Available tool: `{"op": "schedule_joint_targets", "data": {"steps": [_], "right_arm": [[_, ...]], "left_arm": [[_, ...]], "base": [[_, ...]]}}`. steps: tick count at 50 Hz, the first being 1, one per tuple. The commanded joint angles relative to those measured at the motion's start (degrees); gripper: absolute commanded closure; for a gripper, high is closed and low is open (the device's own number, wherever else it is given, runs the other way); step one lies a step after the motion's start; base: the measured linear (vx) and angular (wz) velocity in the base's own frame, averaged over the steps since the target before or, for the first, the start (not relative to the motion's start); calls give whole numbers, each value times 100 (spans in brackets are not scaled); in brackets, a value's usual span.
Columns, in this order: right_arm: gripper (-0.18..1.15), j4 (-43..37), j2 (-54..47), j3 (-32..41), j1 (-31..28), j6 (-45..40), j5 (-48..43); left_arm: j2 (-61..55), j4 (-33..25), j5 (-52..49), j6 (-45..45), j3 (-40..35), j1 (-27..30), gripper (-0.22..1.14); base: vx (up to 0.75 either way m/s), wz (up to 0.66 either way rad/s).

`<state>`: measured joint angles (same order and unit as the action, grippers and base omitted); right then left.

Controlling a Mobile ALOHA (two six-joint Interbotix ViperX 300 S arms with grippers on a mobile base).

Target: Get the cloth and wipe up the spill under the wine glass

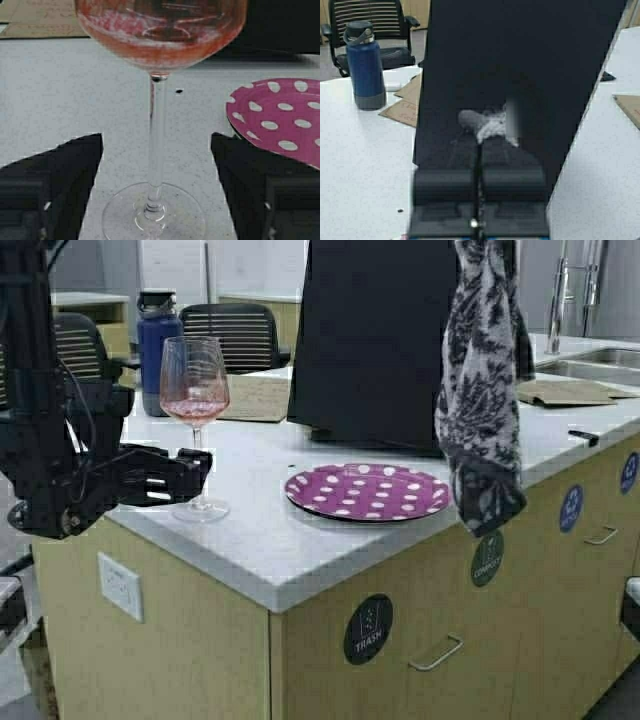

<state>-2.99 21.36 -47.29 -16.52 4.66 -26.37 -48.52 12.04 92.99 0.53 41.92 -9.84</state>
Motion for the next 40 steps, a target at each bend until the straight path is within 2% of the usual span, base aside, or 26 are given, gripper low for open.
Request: {"op": "schedule_joint_targets", "data": {"steps": [1,27,34,40], "right_arm": [[91,0,53,79,-9,18,-88],[91,0,211,193,-18,-62,-88],[91,0,343,308,-62,-79,-88],[91,0,290,527,-158,-141,-88]], "left_arm": [[-35,132,0,35,-272,-9,-6],[-229,492,-352,185,-1002,-141,-3],[-185,492,-352,193,-967,-141,12],[-53,501,-352,202,-879,-141,36]], "base": [[5,2],[3,1],[1,0],[0,0]]}}
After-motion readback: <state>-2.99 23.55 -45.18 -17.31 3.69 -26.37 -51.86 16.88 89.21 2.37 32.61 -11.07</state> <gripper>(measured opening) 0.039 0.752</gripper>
